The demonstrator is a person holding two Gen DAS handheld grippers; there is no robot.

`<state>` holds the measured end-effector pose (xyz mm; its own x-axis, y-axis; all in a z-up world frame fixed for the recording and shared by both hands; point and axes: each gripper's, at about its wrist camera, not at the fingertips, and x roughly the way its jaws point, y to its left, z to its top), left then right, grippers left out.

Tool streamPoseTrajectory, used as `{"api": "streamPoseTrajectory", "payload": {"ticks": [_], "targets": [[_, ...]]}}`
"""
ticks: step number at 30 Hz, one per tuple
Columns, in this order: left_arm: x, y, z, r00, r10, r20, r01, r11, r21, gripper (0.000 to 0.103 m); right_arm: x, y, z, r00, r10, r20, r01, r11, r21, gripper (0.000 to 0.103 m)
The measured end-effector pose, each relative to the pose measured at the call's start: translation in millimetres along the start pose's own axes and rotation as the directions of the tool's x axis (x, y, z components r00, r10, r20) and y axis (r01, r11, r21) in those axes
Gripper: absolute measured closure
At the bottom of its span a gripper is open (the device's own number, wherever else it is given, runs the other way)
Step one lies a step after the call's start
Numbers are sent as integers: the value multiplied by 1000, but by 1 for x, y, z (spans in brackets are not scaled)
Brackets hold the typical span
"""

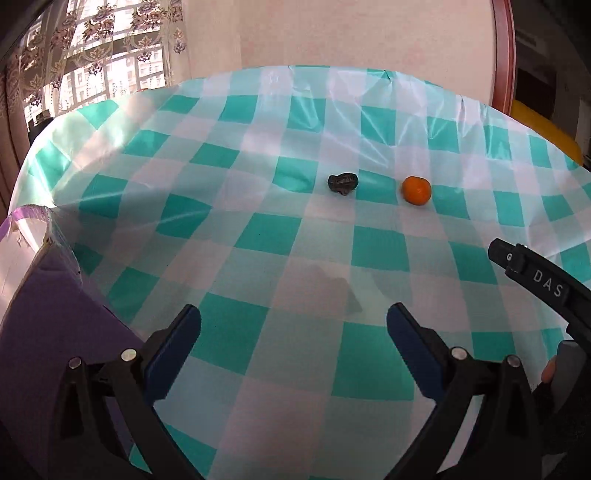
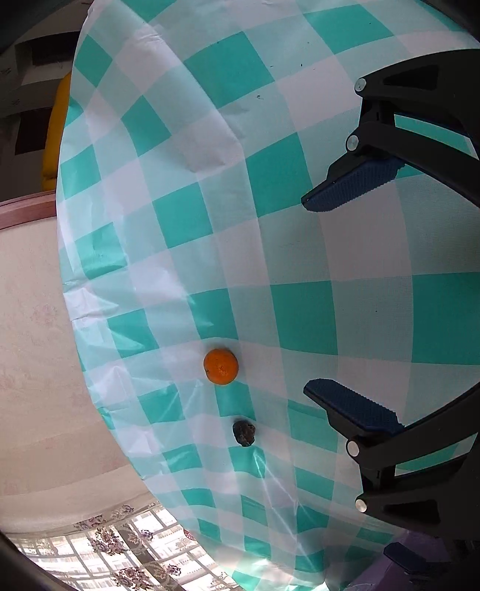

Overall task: Organize fruits
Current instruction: 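Withdraw both open tools from the box toward the date and small mandarin, then grasp the dark date with the left tool while the right tool grasps the small mandarin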

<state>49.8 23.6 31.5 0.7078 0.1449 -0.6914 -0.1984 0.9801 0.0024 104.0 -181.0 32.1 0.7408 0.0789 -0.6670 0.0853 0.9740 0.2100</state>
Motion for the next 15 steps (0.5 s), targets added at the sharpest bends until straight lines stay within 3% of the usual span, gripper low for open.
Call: {"api": "streamPoseTrajectory", "payload": {"ticks": [4, 15], "targets": [[25, 6, 5, 998, 3, -58, -6, 998, -58, 2, 23, 19, 14, 1000, 5, -23, -6, 999, -44, 14], [59, 6, 31, 996, -29, -83, 17, 990, -141, 2, 85, 67, 50, 995, 31, -98, -44, 990, -131, 14]]}}
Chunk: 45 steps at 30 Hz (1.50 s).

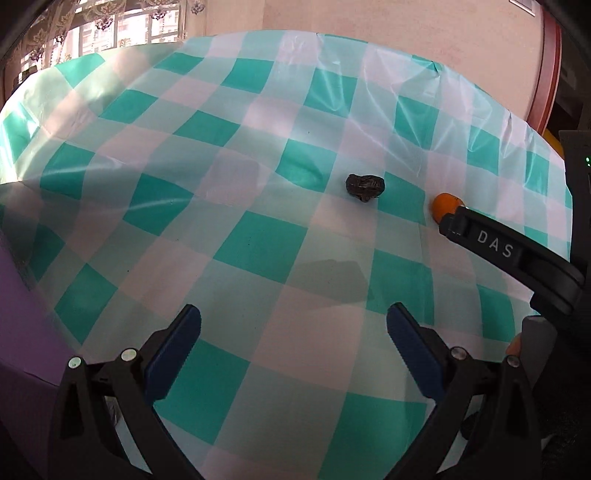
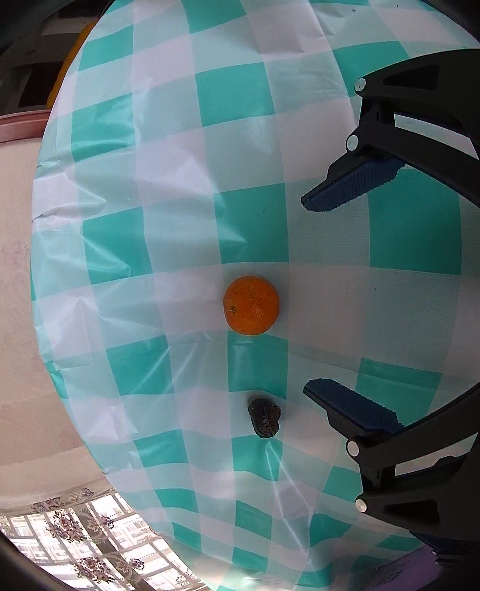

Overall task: Organize fruits
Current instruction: 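Grasp the dark date with the left tool while the right tool grasps the small mandarin, then carry the date and small mandarin in both tools over the box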

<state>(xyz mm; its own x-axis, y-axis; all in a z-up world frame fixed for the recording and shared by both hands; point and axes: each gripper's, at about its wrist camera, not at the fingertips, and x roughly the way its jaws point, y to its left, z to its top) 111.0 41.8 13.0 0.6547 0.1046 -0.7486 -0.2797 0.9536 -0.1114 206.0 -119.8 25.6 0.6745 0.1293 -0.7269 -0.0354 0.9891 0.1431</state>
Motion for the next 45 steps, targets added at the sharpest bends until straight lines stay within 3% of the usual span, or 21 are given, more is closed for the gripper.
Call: {"api": "streamPoseTrajectory", "payload": {"ticks": [3, 6, 9, 11, 13, 17, 20, 24, 27, 29, 30, 32, 35, 41, 45], "targets": [[17, 3, 17, 1000, -1, -16, 0, 999, -54, 2, 12, 9, 11, 1000, -12, -9, 12, 999, -31, 15], [31, 3, 34, 1000, -1, -5, 1, 996, -89, 2, 27, 17, 19, 999, -22, -42, 20, 998, -63, 27], [40, -5, 47, 1000, -16, 13, 17, 998, -65, 4, 38, 11, 27, 998, -4, -69, 2, 1000, -25, 34], [45, -11, 54, 999, -34, 24, 35, 998, -43, 4, 39, 5, 31, 998, 8, -59, -7, 1000, 6, 41], [51, -16, 61, 999, -49, 24, 50, 998, -31, 4, 38, -2, 33, 998, 51, -48, -49, 998, 38, 62], [64, -31, 76, 997, -78, 17, 78, 997, 4, 4, 35, -40, 29, 984, 178, 19, -177, 954, 244, 63], [76, -42, 87, 996, -89, 5, 89, 996, 20, 8, 28, -50, 26, 983, 172, 66, -184, 939, 292, 63], [95, -54, 99, 994, -98, -43, 100, 994, 37, 27, 27, -47, 27, 977, 202, 75, -215, 937, 277, 63], [100, -62, 104, 995, -83, -56, 86, 994, 62, 33, 27, -47, 26, 974, 209, 92, -227, 929, 292, 63], [99, -59, 105, 995, -87, -50, 89, 995, 47, 51, 26, -51, 25, 971, 218, 94, -236, 925, 299, 63], [98, -53, 106, 991, -124, -44, 125, 992, 20, 65, 26, -52, 25, 972, 216, 93, -234, 924, 304, 63], [92, -38, 107, 983, -185, -10, 185, 982, -35, 66, 25, -59, 23, 972, 215, 91, -233, 921, 311, 63], [77, -28, 104, 978, -204, 48, 207, 977, -55, 66, 23, -61, 22, 969, 224, 102, -245, 921, 303, 63], [50, -11, 74, 972, -231, 49, 236, 962, -140, 66, 7, -80, 9, 957, 259, 130, -289, 887, 359, 63], [31, -5, 52, 972, -229, 50, 233, 962, -139, 66, -11, -79, -11, 955, 265, 131, -295, 881, 370, 63]]}}
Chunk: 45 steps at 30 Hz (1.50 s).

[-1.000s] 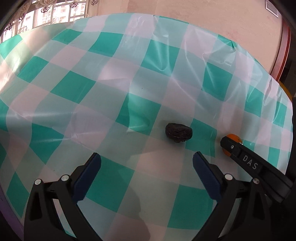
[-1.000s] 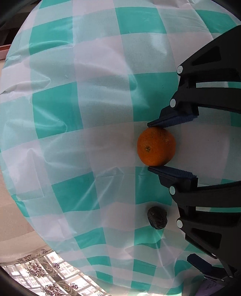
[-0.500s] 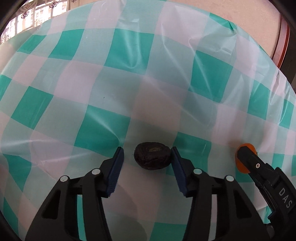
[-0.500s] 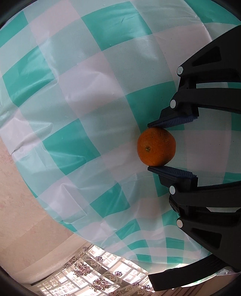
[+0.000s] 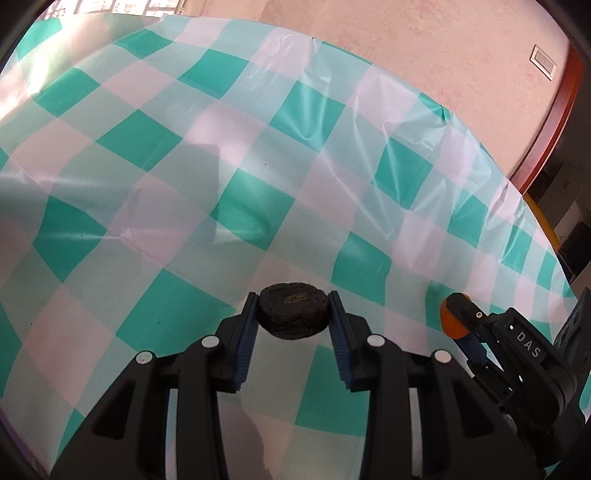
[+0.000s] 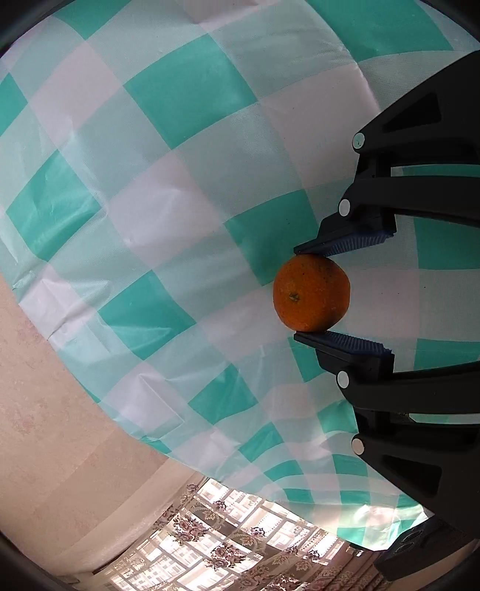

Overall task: Organize fruits
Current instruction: 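Carry the date and small mandarin in both tools over the box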

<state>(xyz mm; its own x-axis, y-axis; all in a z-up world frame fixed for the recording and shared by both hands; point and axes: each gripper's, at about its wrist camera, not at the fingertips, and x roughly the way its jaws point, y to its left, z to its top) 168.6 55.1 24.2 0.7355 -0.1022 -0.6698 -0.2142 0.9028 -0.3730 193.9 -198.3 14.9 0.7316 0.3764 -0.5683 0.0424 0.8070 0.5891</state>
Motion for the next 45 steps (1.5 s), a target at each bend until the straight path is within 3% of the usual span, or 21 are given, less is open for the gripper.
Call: {"api": "streamPoseTrajectory", "payload": {"ticks": [9, 16, 21, 31, 36, 45], "targets": [[-57, 14, -61, 1000, 6, 16, -6, 1000, 27, 66, -54, 12, -59, 1000, 5, -8, -5, 998, -62, 63], [-106, 18, -104, 999, -10, 32, 7, 994, 108, 66, -99, 5, -100, 1000, -14, -11, 13, 998, -64, 63], [-139, 25, -130, 998, -50, 41, 44, 989, 138, 66, -125, 1, -124, 999, -31, -23, 30, 998, -60, 63], [-196, 39, -171, 995, -76, 68, 63, 982, 176, 66, -161, 19, -166, 998, -26, -60, 16, 986, -167, 63], [-231, 34, -184, 993, -80, 88, 58, 972, 229, 66, -185, 46, -179, 999, 22, -46, -32, 968, -251, 63], [-327, 48, -173, 970, -36, 242, -36, 957, 289, 66, -217, 133, -196, 984, 169, -60, -179, 893, -414, 63]]}}
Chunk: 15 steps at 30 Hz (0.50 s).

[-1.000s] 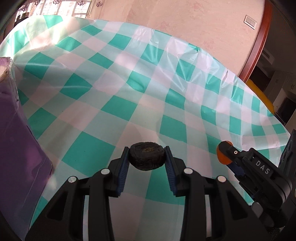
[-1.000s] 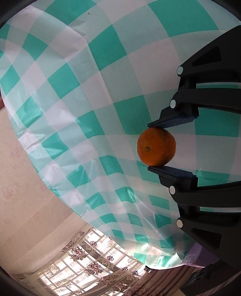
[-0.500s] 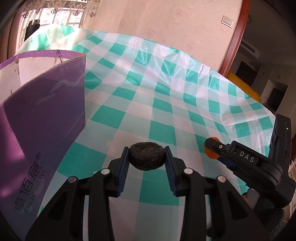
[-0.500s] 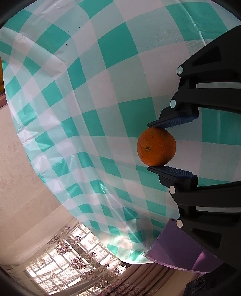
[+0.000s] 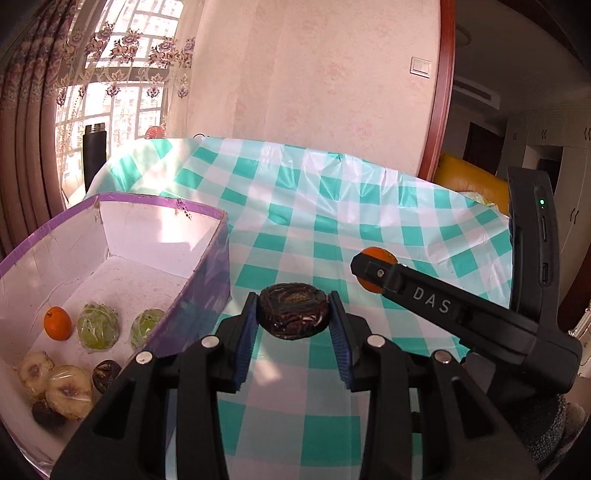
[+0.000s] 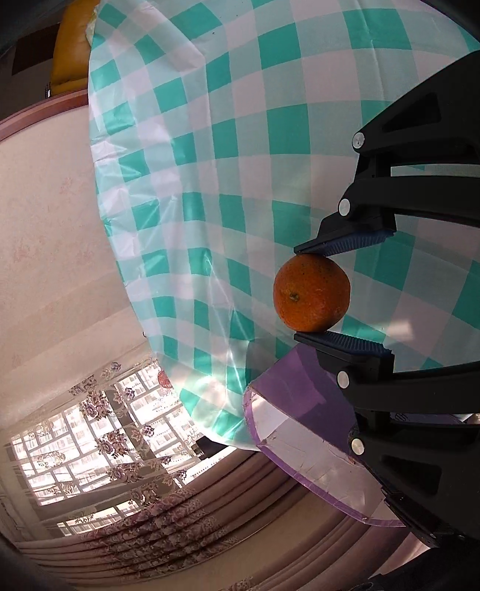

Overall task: Organize fruits
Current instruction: 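Carry the date and small mandarin in both tools over the box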

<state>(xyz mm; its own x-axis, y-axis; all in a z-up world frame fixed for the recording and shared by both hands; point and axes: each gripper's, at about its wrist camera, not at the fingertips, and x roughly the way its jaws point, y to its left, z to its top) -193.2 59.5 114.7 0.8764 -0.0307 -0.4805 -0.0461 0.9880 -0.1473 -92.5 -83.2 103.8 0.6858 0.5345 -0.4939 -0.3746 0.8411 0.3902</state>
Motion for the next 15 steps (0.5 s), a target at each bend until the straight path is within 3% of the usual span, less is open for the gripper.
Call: {"api": "streamPoseTrajectory", "payload": {"ticks": [4, 9, 15], "targets": [[-29, 27, 7, 996, 82, 30, -82, 997, 0, 66, 5, 45, 0, 998, 65, -16, -66, 994, -90, 63], [-49, 72, 14, 982, 186, 13, -185, 982, -40, 66, 12, 100, -5, 990, 132, -51, -139, 969, -205, 63], [-53, 129, 14, 943, 328, -59, -332, 940, -77, 66, 33, 154, -15, 986, 114, -123, -150, 925, -349, 63]]}}
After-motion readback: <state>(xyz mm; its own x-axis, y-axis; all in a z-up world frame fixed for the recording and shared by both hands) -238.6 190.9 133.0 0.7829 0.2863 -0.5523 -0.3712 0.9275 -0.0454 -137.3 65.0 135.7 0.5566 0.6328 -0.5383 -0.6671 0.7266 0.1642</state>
